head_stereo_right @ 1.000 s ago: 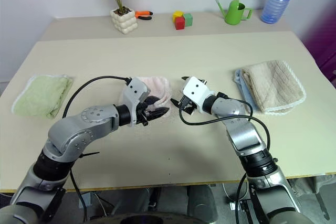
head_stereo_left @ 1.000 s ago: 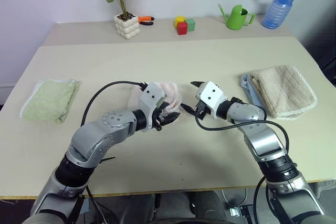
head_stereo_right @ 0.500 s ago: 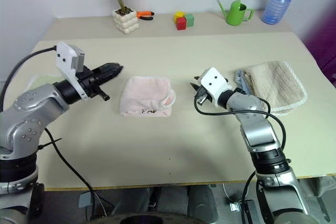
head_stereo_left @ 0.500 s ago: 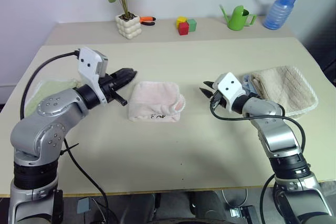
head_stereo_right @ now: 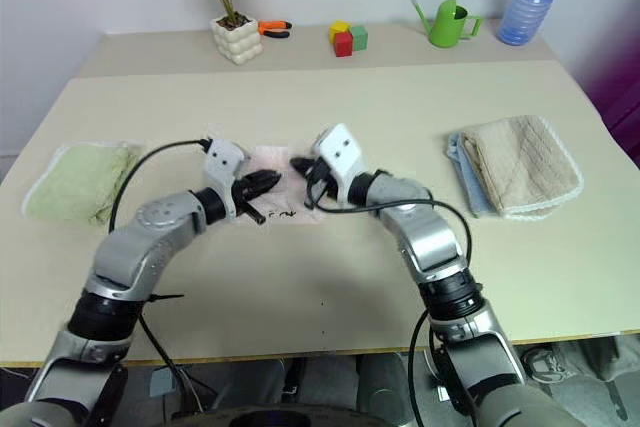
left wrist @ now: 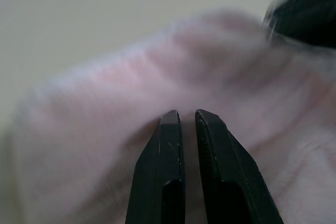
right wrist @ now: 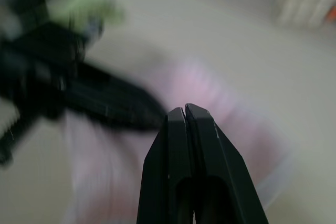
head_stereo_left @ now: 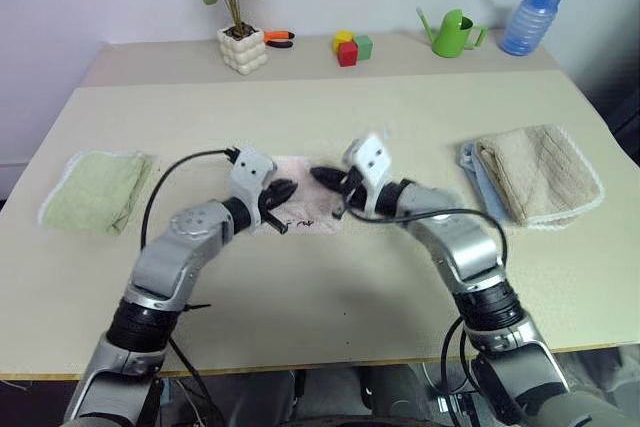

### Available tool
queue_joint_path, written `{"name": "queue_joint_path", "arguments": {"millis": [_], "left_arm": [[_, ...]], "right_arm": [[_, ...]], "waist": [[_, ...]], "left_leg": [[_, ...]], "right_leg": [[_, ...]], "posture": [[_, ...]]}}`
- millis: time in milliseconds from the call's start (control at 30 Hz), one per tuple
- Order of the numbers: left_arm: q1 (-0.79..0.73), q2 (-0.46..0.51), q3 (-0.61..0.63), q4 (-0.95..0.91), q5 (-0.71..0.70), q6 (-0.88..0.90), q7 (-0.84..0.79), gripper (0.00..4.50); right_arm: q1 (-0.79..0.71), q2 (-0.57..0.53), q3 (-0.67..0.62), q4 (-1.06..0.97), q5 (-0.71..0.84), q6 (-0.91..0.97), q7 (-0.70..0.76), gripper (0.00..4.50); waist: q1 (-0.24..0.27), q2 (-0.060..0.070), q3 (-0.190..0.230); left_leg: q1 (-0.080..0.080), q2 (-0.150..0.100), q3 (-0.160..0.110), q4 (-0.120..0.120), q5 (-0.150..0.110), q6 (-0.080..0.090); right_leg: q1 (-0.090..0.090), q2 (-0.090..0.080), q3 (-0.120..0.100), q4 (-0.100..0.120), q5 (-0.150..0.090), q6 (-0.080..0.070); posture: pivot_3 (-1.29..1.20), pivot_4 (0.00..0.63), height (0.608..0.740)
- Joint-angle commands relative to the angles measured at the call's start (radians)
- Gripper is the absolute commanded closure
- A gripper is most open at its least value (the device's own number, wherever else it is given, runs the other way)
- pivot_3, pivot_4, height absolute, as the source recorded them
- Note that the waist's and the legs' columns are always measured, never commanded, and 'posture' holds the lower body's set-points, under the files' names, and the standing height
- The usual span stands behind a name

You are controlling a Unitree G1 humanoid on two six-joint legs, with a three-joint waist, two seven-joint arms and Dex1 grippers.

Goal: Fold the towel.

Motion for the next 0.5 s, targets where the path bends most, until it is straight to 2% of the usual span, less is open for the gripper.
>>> {"name": "queue_joint_path", "arguments": {"millis": [33,167,300,367,467,500], "left_arm": [[0.03,-0.005,-0.013,0.018,0.058,-0.057,-0.007,4.05],[0.061,-0.029,0.023,0.01,0.058,-0.088,-0.006,4.05],[0.059,-0.075,0.177,-0.057,-0.055,-0.086,0.008,4.05],[0.053,-0.077,0.284,-0.064,-0.131,-0.047,0.019,4.05],[0.06,-0.05,0.378,-0.059,-0.185,0.009,0.029,3.24],[0.058,-0.045,0.404,-0.049,-0.196,0.027,0.04,2.72]], "right_arm": [[0.012,-0.01,0.037,0.06,-0.065,-0.03,-0.024,4.47],[0.03,-0.014,0.025,0.06,-0.081,-0.055,-0.035,4.47],[0.028,-0.01,-0.049,-0.025,-0.011,-0.046,-0.01,4.47],[0.032,-0.032,-0.082,-0.082,0.034,-0.023,0.023,3.97],[0.051,-0.088,-0.09,-0.157,0.057,-0.022,0.077,2.73],[0.059,-0.113,-0.087,-0.182,0.061,-0.028,0.099,2.17]], "waist": [[0.0,0.0,0.0],[0.001,0.0,-0.001],[0.003,0.0,0.0],[0.003,0.0,0.0],[0.001,0.0,0.0],[0.002,0.0,0.0]], "left_leg": [[0.0,0.0,0.0,0.0,0.0,0.0],[0.001,0.0,0.0,0.0,0.0,0.0],[0.001,0.0,0.0,0.0,0.0,0.0],[0.0,0.0,0.0,0.001,0.0,0.0],[0.0,0.0,0.0,0.0,0.0,0.0],[0.0,0.0,0.0,0.0,0.0,0.0]], "right_leg": [[0.0,0.0,0.0,0.0,0.0,0.0],[0.001,0.0,0.0,0.001,0.0,0.0],[0.001,0.0,0.0,0.001,0.0,0.0],[0.0,0.0,0.0,0.001,0.0,0.0],[0.0,0.0,0.0,0.001,0.0,0.0],[0.0,0.0,0.0,0.0,0.0,0.0]], "posture": [[0.0,0.15,0.732],[0.0,0.15,0.732],[0.0,0.15,0.732],[0.0,0.15,0.732],[0.0,0.15,0.732],[0.0,0.15,0.732]]}}
